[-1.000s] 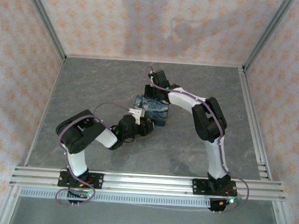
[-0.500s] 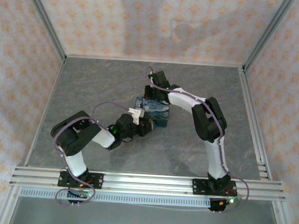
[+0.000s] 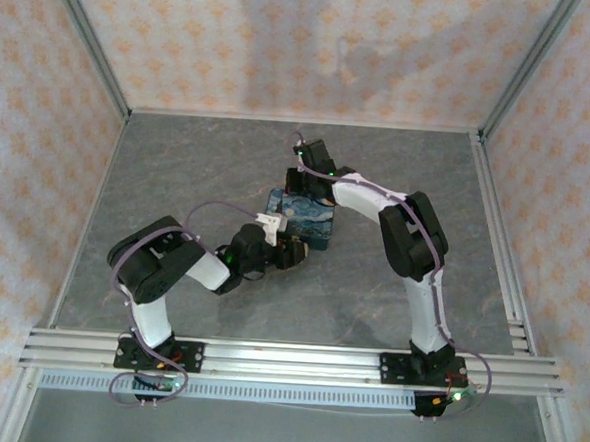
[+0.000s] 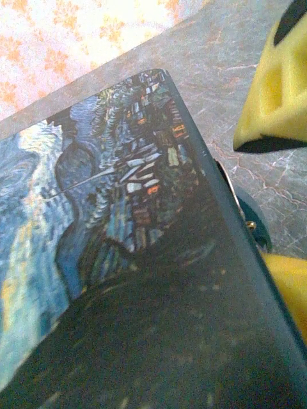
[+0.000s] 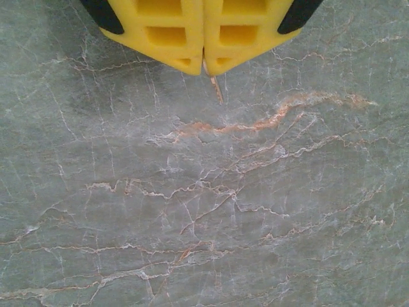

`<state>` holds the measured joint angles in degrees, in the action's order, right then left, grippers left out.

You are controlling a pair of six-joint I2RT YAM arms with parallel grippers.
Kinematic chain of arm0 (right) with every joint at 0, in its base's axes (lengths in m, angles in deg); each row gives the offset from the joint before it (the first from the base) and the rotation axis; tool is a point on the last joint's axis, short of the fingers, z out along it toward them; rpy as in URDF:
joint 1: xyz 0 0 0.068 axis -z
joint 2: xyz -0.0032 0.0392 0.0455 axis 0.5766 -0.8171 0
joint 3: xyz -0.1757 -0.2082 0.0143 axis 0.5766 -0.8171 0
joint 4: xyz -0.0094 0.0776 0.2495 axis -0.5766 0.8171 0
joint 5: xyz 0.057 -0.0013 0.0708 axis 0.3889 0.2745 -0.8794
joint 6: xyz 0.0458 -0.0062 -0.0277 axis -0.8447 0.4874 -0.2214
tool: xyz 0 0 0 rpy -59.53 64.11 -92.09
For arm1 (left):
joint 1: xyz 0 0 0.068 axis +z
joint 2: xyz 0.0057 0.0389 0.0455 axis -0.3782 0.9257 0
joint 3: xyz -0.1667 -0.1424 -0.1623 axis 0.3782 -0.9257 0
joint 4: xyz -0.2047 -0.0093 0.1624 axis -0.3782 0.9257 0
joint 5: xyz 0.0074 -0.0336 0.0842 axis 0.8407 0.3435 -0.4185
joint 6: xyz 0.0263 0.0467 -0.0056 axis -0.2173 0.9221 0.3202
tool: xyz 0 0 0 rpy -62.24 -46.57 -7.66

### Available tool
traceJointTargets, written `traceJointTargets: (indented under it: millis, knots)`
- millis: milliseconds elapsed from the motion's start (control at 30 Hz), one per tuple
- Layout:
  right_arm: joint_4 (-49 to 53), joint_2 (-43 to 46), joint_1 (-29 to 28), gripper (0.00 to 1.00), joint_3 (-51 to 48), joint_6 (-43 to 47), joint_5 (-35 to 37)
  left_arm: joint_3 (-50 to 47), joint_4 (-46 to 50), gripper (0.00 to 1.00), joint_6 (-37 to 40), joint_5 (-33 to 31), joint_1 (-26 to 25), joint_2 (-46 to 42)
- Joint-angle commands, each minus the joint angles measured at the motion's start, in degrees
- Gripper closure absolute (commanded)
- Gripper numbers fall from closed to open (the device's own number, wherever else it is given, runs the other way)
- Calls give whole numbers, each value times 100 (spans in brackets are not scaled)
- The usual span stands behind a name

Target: Unlock a padlock with a key

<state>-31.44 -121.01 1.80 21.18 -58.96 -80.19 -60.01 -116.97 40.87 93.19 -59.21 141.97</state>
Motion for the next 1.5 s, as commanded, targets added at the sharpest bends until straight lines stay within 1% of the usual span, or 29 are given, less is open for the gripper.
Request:
traceJointTargets:
  millis: [0,67,100,200,300,467,533,567,600,633,667,700,733,867,1033,1133,1167,1200,1233,1400,1467]
  knots:
    - [360,101,-69,100,-141,-71,-50,317,-89,51,-145,46,78,373]
    - [368,103,-69,100,-130,-69,-55,353,-195,50,-242,90,67,498]
    - [374,100,-69,100,-126,-70,-54,324,-338,49,-305,73,63,726]
    - [382,92,-69,100,-137,-51,-55,230,-775,47,-449,-39,63,932]
    - [383,96,-70,100,-153,-55,-55,268,-828,47,-451,-62,68,956]
    - [378,90,-71,100,-159,-47,-54,345,-946,55,-503,105,69,936]
    - [382,99,-69,100,-163,-46,-50,301,-1043,56,-542,156,78,916]
    - [386,99,-74,100,-152,-39,-46,291,-1019,57,-551,173,78,912]
    - [390,107,-69,100,-154,-30,-46,304,-910,61,-520,192,68,900]
    - [390,114,-69,100,-154,-24,-46,325,-756,61,-490,139,60,891]
    - [389,114,-69,100,-159,-16,-46,326,-600,60,-442,71,43,861]
    - [385,107,-69,100,-153,-16,-39,294,-572,56,-418,-9,28,839]
    - [386,111,-69,100,-163,-16,-37,274,-592,55,-411,-32,9,821]
    - [351,108,-69,100,-201,-43,-38,277,-887,62,-497,141,-10,876]
    - [355,156,-69,100,-250,-39,-20,151,-1194,62,-599,314,-10,802]
    - [349,171,-69,100,-273,-20,-2,16,-1093,63,-553,322,-10,580]
    - [344,169,-70,100,-279,-22,4,-31,-1077,66,-540,324,-3,575]
    - [333,173,-69,100,-286,-17,1,-75,-1065,69,-523,339,-7,392]
    - [330,164,-69,100,-286,-24,-2,-95,-1015,70,-506,356,-10,346]
    - [289,136,-73,100,-278,-77,-37,-63,-861,71,-475,352,-10,370]
    - [284,133,-69,100,-289,-77,-35,-31,-924,68,-514,395,-10,465]
